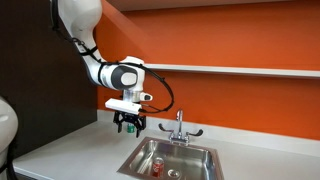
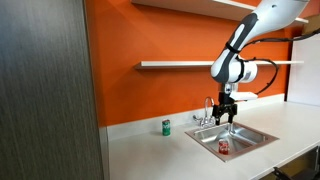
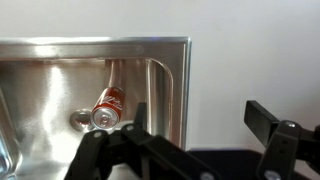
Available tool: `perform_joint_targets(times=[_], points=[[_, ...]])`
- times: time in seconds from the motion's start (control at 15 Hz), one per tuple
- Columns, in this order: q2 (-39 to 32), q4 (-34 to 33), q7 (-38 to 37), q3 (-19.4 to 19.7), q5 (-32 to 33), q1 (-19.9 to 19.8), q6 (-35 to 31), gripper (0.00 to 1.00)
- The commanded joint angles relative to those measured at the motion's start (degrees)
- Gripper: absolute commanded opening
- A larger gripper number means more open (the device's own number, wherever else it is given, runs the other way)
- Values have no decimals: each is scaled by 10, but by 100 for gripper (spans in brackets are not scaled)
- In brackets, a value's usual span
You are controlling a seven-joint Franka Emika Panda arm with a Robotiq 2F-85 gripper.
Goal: Put the orange can inside the sink
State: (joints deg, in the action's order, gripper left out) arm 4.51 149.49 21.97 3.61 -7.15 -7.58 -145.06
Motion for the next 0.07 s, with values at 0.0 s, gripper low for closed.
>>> perform_joint_targets(times=[0.0], points=[[0,0,-2,12,2,12,1,100]])
